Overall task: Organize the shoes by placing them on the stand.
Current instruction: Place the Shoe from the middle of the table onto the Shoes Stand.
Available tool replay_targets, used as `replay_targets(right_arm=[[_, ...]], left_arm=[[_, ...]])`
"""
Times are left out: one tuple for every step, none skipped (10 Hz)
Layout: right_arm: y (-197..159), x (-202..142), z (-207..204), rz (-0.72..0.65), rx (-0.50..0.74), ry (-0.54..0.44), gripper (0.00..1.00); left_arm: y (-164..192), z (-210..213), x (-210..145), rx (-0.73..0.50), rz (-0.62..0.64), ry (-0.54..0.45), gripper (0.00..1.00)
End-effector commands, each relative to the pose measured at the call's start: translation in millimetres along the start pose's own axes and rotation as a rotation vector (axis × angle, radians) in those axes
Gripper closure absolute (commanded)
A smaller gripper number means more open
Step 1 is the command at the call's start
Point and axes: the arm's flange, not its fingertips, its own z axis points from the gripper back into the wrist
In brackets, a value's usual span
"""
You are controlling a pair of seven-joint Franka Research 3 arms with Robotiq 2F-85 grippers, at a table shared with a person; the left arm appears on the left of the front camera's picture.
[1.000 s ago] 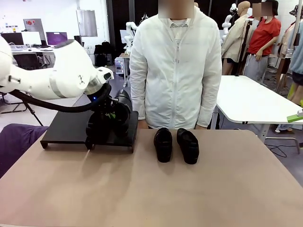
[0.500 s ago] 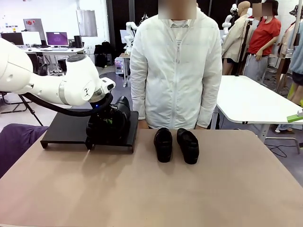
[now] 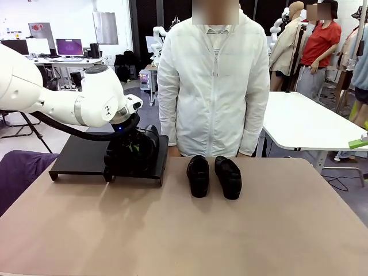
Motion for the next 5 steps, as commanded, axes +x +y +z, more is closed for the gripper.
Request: replay_targets(right_arm=[[0, 2, 1, 0.017, 0.024, -0.003, 0.0], [0, 2, 1, 0.017, 0.024, -0.003, 0.0], [0, 2, 1, 0.017, 0.024, -0.003, 0.0], [0, 2, 1, 0.017, 0.024, -0.003, 0.0], [0, 2, 1, 0.017, 0.024, -0.003, 0.0]], left_arm=[[-6, 5, 5, 0.023, 0.027, -0.005, 0.0], [-8, 8, 2, 0.02, 0.018, -0.017, 0.0], [-10, 14, 0, 0.011, 0.01, -0.023, 0.0], [-13, 21, -3, 0.012, 0.006, -0.033, 0.0], [-17, 32, -11, 0.009, -0.003, -0.042, 0.0]])
